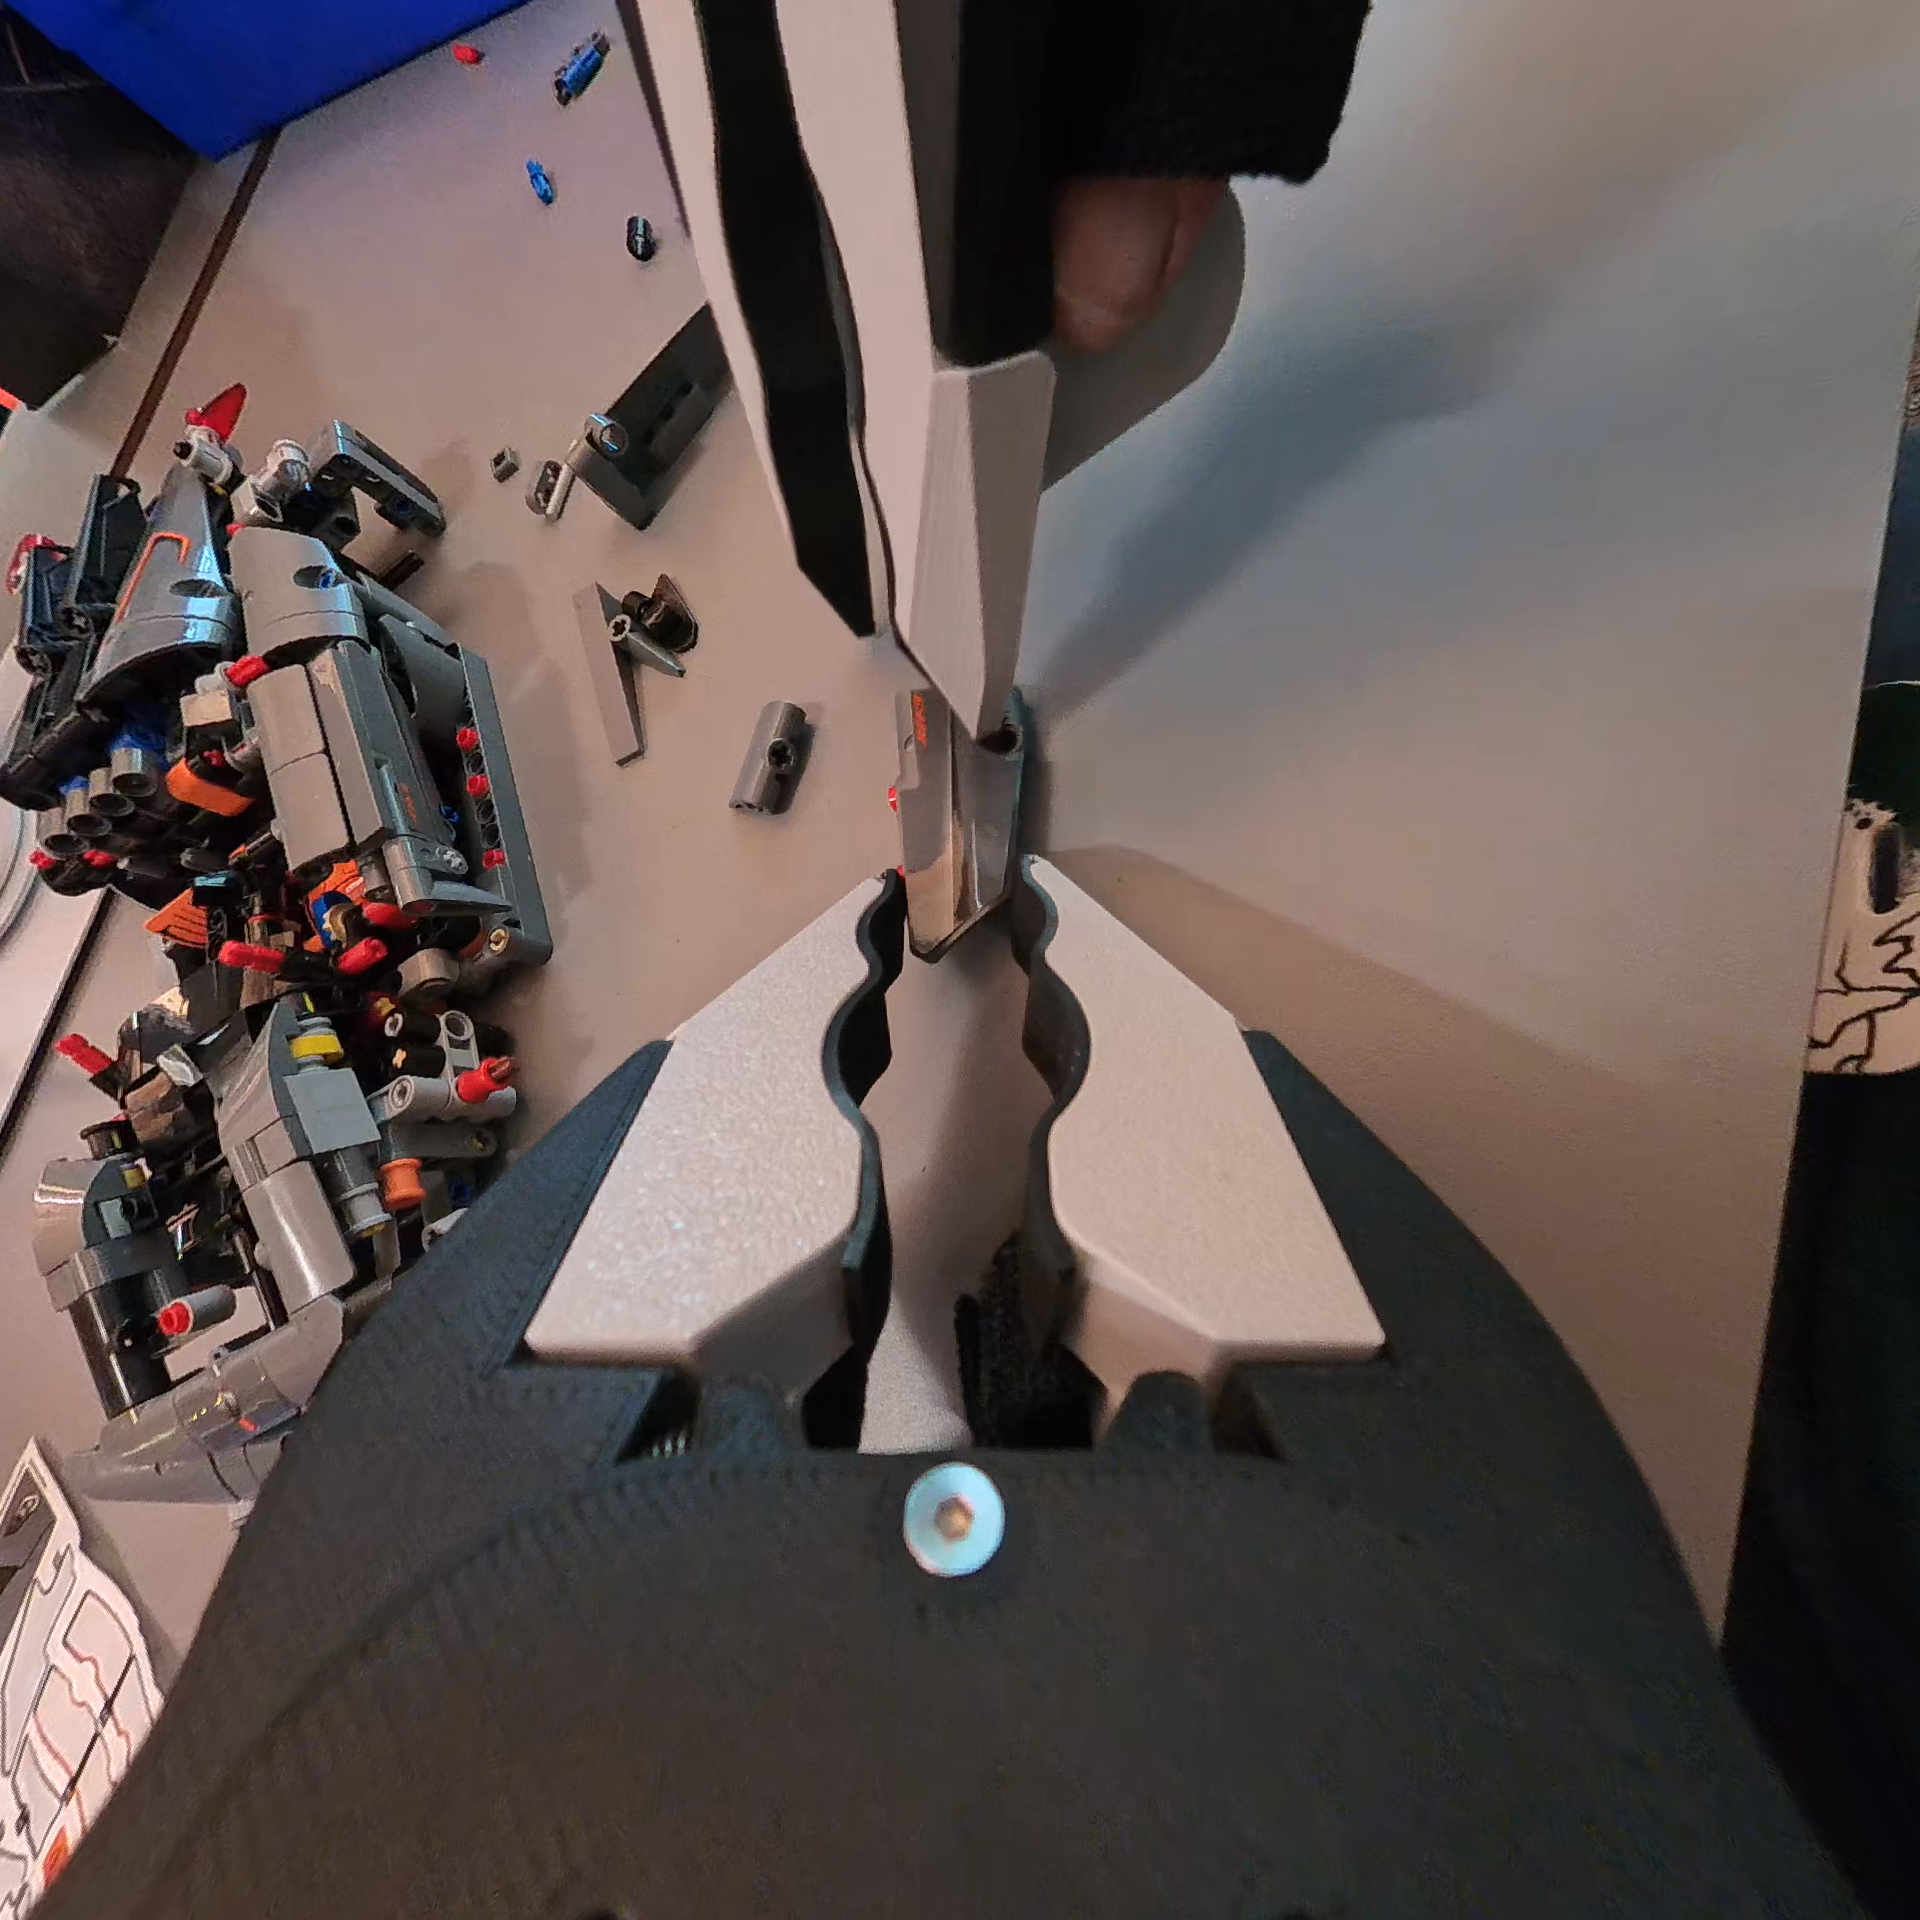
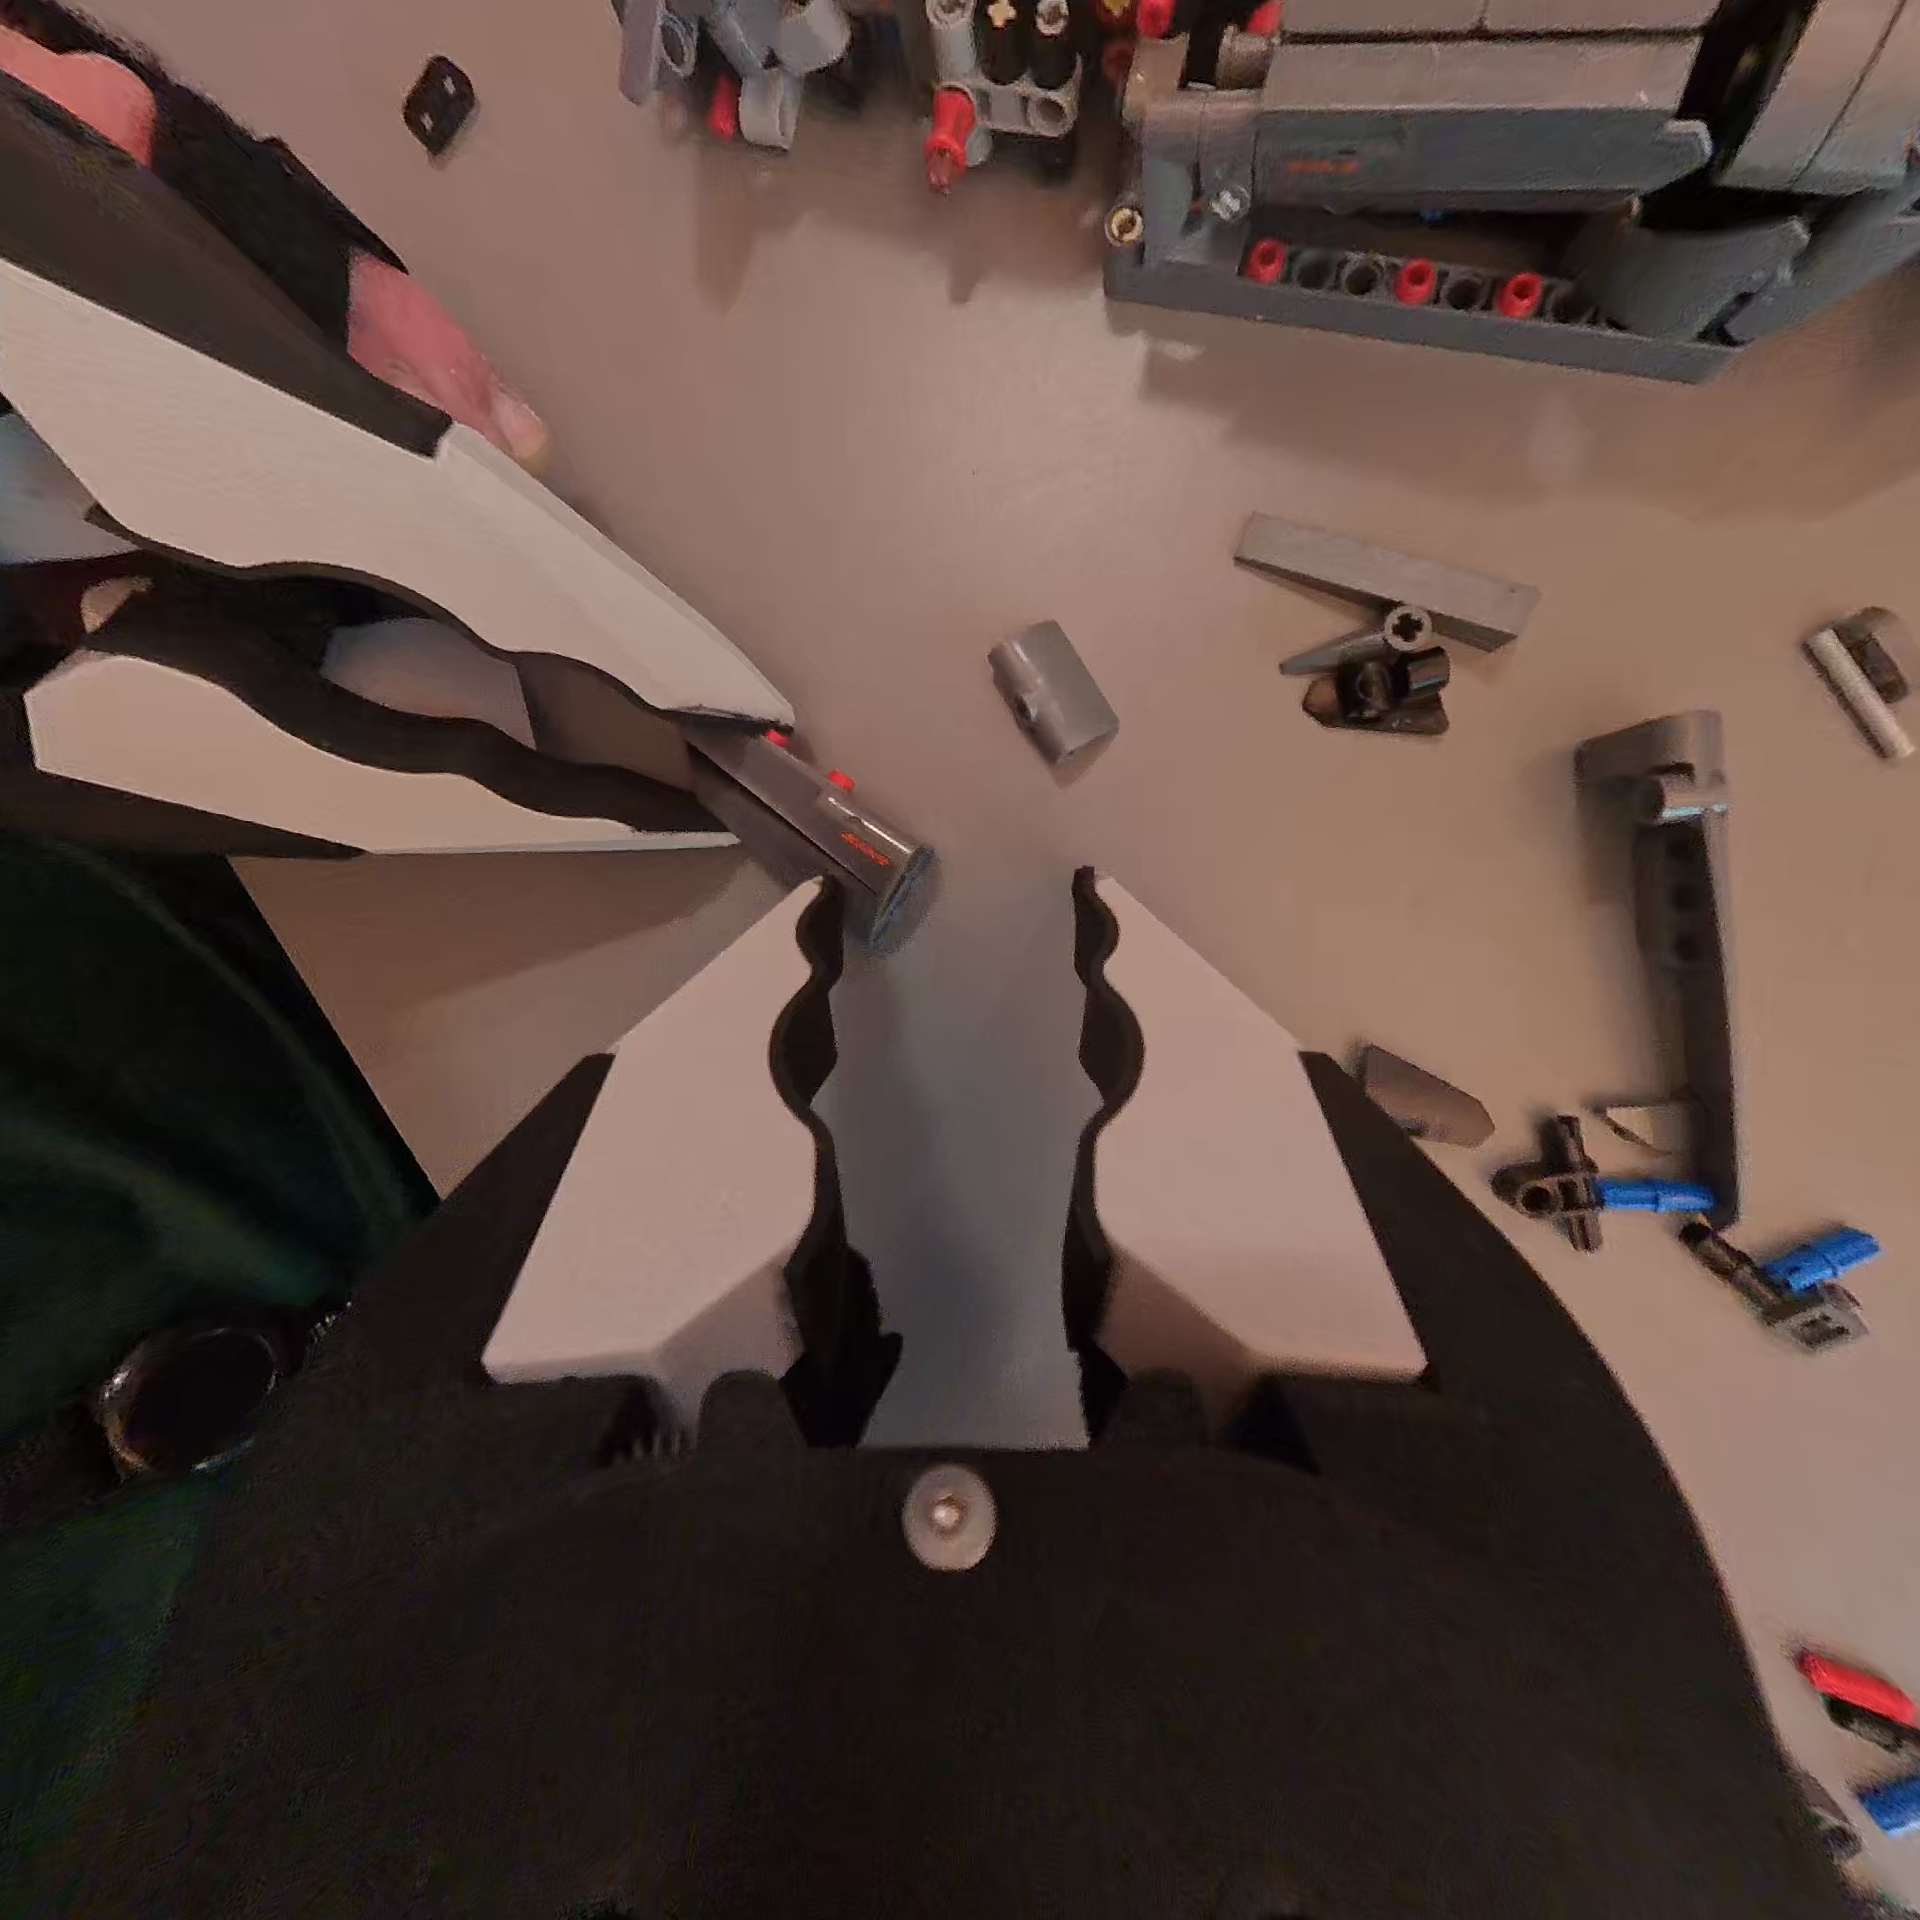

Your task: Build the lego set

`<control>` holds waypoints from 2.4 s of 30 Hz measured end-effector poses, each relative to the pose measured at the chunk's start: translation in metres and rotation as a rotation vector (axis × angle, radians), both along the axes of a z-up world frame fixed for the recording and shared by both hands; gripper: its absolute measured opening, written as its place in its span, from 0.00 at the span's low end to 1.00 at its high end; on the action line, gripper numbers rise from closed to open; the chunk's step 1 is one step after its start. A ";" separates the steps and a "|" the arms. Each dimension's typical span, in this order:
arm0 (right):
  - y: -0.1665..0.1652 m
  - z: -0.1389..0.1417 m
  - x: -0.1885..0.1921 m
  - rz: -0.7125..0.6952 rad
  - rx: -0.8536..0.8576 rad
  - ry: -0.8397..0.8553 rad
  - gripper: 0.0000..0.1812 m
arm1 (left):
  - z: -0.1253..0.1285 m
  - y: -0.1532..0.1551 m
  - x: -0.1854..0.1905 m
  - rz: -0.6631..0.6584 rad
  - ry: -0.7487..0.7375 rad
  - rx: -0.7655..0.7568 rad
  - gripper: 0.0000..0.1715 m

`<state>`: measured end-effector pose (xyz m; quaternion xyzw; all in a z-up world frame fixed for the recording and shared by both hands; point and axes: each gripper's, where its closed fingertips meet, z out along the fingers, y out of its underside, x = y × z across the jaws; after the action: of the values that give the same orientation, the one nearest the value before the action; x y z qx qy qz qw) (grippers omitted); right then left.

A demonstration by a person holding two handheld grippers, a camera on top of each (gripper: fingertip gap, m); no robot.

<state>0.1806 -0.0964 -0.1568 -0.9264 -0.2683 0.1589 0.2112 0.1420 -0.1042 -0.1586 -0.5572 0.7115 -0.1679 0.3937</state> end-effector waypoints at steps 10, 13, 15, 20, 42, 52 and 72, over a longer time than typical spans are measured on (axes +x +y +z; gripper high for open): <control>0.007 0.003 0.001 -0.033 0.024 0.049 0.24 | 0.000 0.000 0.000 0.001 0.001 -0.003 0.11; 0.007 0.002 0.019 -0.069 0.023 -0.003 0.20 | 0.000 0.000 0.000 0.001 0.000 -0.001 0.11; 0.005 0.006 0.014 -0.059 0.023 0.039 0.22 | 0.000 0.000 0.000 0.001 -0.001 0.000 0.11; 0.009 0.006 -0.002 -0.033 0.050 0.035 0.22 | 0.000 0.000 0.000 0.001 0.000 -0.002 0.11; 0.014 0.015 -0.008 -0.026 0.137 0.048 0.24 | 0.000 0.001 0.000 0.001 -0.001 -0.001 0.11; 0.007 0.011 -0.011 0.010 0.130 0.048 0.29 | 0.000 0.001 0.000 0.001 -0.001 -0.004 0.11; 0.003 0.005 -0.014 0.067 0.103 0.005 0.32 | 0.000 0.001 0.000 0.001 -0.001 -0.003 0.11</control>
<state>0.1662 -0.0931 -0.1523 -0.9044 -0.3065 0.1544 0.2537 0.1425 -0.1035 -0.1588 -0.5582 0.7108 -0.1689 0.3932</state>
